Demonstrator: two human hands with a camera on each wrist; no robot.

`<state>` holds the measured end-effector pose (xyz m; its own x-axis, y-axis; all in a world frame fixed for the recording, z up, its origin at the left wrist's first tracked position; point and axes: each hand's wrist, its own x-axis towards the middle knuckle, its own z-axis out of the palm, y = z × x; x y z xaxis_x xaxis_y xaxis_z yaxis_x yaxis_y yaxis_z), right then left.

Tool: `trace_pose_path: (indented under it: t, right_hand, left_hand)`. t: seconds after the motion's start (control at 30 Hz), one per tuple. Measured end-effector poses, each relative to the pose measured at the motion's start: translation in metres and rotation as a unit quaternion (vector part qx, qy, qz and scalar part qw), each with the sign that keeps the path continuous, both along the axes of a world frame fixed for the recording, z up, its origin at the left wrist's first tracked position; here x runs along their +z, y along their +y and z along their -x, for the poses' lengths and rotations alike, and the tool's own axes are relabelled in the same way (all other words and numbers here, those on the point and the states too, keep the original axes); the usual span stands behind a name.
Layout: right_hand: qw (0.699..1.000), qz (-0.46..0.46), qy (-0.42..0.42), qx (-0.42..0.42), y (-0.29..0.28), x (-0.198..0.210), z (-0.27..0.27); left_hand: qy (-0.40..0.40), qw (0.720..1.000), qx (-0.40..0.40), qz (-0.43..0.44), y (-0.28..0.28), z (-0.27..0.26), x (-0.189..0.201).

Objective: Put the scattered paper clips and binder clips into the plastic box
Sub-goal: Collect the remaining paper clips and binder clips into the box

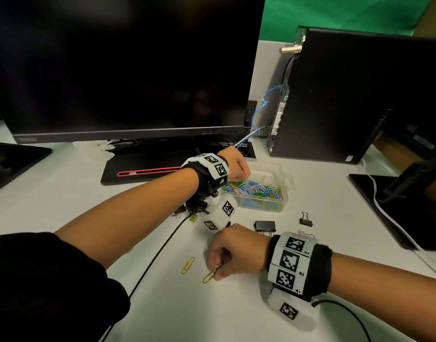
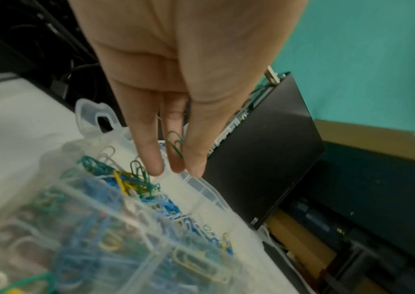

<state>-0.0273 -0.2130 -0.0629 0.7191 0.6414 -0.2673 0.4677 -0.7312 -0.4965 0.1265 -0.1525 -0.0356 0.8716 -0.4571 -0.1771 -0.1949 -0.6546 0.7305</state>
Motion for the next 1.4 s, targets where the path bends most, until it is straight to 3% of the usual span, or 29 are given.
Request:
trace_pose_path:
  t: [0.23,0.4,0.6,0.87,1.07,1.23,1.4]
  right_hand:
    - [1.0,0.012,0.009,-0.009,-0.002,0.001,0.003]
    - [0.999,0.038,-0.01,-0.015,-0.007,0.0,0.005]
    - [0.998,0.039,-0.025,-0.032,-0.012,-0.002,0.007]
    - [0.999,0.024,-0.005,-0.041,-0.015,-0.003,0.011]
    - [0.999,0.014,-0.015,-0.048,-0.015,-0.004,0.01]
    - [0.998,0.025,-0.014,-0.051,-0.014,-0.007,0.011]
    - [0.998,0.036,-0.024,-0.045,-0.015,-0.006,0.013]
  left_hand:
    - [-0.022,0.997,-0.004,-0.074,-0.004,-0.001,-0.001]
    - [-0.032,0.997,-0.036,-0.061,0.001,0.0,-0.001]
    - [-0.055,0.987,-0.106,-0.107,0.007,0.004,0.004]
    - [-0.129,0.98,-0.111,-0.098,0.037,0.03,0.016]
    - [-0.124,0.962,-0.146,-0.196,0.072,0.075,0.013]
    - [-0.067,0.933,-0.192,-0.297,0.093,0.106,0.0]
    - [-0.034,0.926,-0.176,-0.331,0.1,0.122,-0.016]
